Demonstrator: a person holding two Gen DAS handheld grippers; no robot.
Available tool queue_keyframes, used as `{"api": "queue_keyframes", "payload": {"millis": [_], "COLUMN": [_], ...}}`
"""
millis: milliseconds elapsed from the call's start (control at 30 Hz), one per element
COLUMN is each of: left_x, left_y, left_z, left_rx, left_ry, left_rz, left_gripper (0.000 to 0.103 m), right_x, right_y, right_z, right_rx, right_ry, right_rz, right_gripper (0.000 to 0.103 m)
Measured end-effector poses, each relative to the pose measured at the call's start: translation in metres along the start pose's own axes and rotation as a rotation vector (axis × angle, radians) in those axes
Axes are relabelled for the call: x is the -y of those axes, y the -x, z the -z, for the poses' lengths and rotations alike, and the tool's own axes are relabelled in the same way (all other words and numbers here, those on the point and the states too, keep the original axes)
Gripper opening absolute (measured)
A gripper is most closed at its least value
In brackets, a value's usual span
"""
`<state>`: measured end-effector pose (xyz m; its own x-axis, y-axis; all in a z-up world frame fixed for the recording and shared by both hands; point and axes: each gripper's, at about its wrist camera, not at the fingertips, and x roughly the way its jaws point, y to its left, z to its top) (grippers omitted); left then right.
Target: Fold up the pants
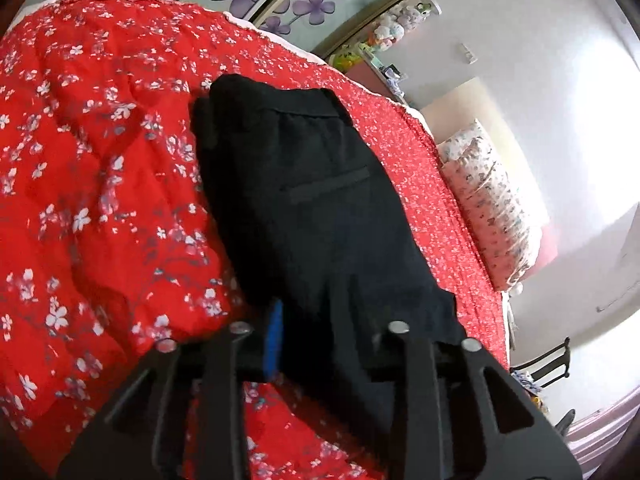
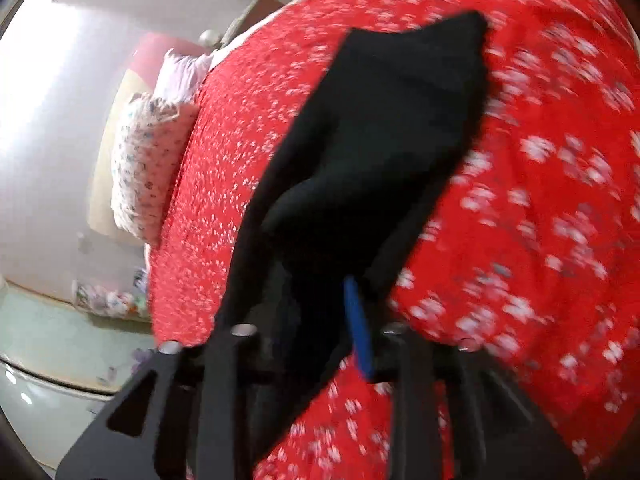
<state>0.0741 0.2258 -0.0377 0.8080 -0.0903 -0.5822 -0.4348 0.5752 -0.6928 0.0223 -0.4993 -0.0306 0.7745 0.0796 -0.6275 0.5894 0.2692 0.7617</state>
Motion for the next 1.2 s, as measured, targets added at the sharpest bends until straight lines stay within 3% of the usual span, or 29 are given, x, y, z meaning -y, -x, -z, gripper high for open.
{"api": "queue_keyframes", "payload": {"millis": [167,267,333,433,567,633,733,833,900,1000,1100,1200], "left_x": [-0.001,0.003,0.006,0.012,0.015,0.016,0.02,0.024,0.023,0.026,0.032,0.038], "left_y": [0.006,0.004,0.005,0.003,0.003,0.003,0.006,0.023,0.041,0.057,0.06,0.053], "left_z": [-0.003,-0.002,-0.001,0.001,0.001,0.001,0.001,0.001,-0.001,-0.003,-0.001,0.001], "left_rx": [0.008,0.01,0.015,0.024,0.024,0.02,0.022,0.124,0.221,0.301,0.323,0.294], "left_ry": [-0.015,-0.022,-0.025,-0.043,-0.064,-0.076,-0.098,-0.11,-0.108,-0.117,-0.145,-0.17], "left_rz": [-0.01,-0.014,-0.014,-0.026,-0.026,-0.027,-0.035,-0.13,-0.143,-0.142,-0.141,-0.134], "left_gripper": [0.036,0.04,0.044,0.047,0.052,0.053,0.058,0.082,0.083,0.086,0.088,0.089], "right_x": [0.017,0.039,0.046,0.045,0.017,0.011,0.018,0.016,0.011,0.007,-0.014,-0.042], "right_y": [0.056,0.055,0.049,0.05,0.052,0.04,0.02,0.009,0.007,0.008,0.022,0.041], "right_z": [-0.037,-0.055,-0.057,-0.06,-0.069,-0.069,-0.066,-0.061,-0.056,-0.053,-0.051,-0.05], "right_rx": [0.252,0.212,0.164,0.213,0.31,0.29,0.193,0.17,0.171,0.185,0.294,0.473], "right_ry": [0.001,-0.075,-0.106,-0.084,0.138,0.202,0.213,0.275,0.34,0.373,0.439,0.571], "right_rz": [0.026,-0.089,-0.098,-0.019,0.102,0.169,0.22,0.306,0.365,0.377,0.342,0.325], "right_gripper": [0.031,0.031,0.031,0.031,0.031,0.031,0.031,0.03,0.023,0.019,0.018,0.017]}}
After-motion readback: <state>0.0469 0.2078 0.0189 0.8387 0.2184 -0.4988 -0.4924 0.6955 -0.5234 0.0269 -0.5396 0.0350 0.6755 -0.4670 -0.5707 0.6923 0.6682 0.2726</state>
